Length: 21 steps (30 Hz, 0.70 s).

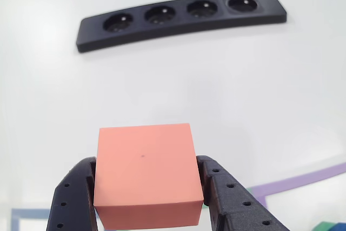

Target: Tower of hanoi

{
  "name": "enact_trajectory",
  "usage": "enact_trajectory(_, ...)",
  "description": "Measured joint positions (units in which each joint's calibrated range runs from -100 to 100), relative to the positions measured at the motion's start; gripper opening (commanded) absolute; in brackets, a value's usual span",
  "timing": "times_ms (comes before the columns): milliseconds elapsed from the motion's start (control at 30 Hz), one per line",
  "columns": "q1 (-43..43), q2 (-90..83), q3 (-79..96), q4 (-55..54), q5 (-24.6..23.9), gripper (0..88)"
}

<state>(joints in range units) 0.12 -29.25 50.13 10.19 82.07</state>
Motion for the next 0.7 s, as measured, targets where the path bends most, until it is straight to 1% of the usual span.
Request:
enact_trajectory(67, 0.0, -2.11, -5.4, 8.51, -0.79, 11.4)
enact_trajectory(200, -1.15, -5.4, -17.93, 26.73, -0.79, 11.3)
enact_trajectory(333, -3.44, -5.99, -32.2, 45.43, 1.38, 11.5)
enact_trajectory(400, -4.75, -6.42, -38.03, 52.65, 1.97, 11.4)
enact_trajectory(500, -6.96, -7.85, -43.6, 60.59, 3.15, 11.2)
enact_trajectory(600, -9.17, -8.53, -46.91, 64.77, 4.53, 11.2)
enact_trajectory(700, -11.46, -9.03, -47.78, 66.93, 7.09, 11.2)
